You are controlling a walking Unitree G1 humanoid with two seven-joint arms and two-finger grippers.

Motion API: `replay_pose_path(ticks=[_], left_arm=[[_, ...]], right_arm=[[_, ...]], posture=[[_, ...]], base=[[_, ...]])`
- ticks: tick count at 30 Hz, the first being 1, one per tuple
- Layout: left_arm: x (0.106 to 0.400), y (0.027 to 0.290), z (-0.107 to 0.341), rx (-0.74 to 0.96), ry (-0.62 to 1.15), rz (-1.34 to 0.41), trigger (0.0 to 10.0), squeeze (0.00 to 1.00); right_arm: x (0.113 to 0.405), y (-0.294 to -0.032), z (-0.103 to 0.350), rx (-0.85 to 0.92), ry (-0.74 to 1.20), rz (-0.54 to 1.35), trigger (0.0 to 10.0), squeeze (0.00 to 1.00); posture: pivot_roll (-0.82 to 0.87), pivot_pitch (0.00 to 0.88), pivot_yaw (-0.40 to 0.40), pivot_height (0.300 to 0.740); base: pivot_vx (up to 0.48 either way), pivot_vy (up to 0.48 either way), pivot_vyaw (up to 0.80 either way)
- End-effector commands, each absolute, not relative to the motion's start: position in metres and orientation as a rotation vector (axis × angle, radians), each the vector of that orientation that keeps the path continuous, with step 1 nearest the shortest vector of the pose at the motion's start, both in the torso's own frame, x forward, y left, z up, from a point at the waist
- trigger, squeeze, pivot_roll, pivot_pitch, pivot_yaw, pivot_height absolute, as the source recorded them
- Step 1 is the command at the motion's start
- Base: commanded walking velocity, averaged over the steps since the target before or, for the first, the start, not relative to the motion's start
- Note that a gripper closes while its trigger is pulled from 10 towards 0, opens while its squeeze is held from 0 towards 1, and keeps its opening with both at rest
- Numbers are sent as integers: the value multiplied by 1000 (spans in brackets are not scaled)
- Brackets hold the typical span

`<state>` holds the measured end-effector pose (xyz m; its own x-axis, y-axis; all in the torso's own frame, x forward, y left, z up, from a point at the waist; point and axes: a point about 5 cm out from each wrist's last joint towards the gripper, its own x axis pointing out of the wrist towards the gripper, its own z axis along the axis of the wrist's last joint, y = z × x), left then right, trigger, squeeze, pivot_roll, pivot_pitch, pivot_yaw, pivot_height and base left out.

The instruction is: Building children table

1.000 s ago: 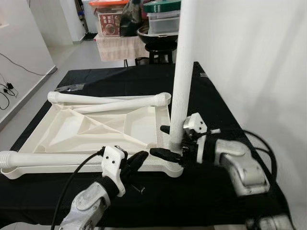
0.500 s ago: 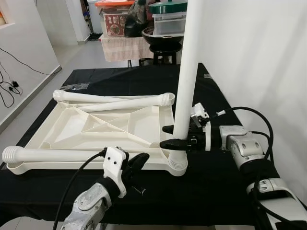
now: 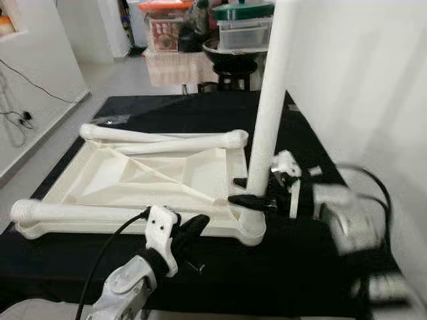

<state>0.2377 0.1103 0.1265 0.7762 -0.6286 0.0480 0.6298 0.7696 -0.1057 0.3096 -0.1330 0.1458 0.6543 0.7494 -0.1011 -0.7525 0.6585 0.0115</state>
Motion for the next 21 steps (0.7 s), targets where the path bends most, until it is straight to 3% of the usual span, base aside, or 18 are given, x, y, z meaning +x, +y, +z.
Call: replay_pose_path(ticks=[1, 3, 10, 11, 12, 13, 21], left_arm=[[238, 115, 127, -122, -2, -686, 10000, 0], [239, 116, 127, -124, -1, -688, 10000, 0], [243, 114, 126, -123, 14, -729, 10000, 0], [243, 116, 126, -130, 7, -697, 10000, 0], [243, 116, 126, -130, 7, -697, 10000, 0], [243, 116, 126, -133, 5, -690, 10000, 0], [244, 113, 124, -137, 13, -712, 10000, 0]], right_arm=[[293, -116, 126, -31, 197, 652, 0, 0], [282, -103, 130, -84, 158, 657, 0, 0], [297, -106, 121, -48, 212, 663, 0, 0], [298, -106, 122, -29, 207, 670, 10000, 0], [298, -106, 122, -29, 207, 670, 10000, 0], [296, -105, 126, 25, 206, 730, 10000, 1000], [291, -101, 152, 37, 137, 990, 10000, 1000]], posture=[[-81, 0, 44, 740], [-89, 0, 49, 740], [-70, 0, 33, 740], [-74, 0, 39, 740], [-74, 0, 39, 740], [-74, 0, 39, 740], [-70, 0, 36, 740]], base=[[0, 0, 0], [0, 0, 0], [0, 0, 0], [0, 0, 0], [0, 0, 0], [0, 0, 0], [0, 0, 0]])
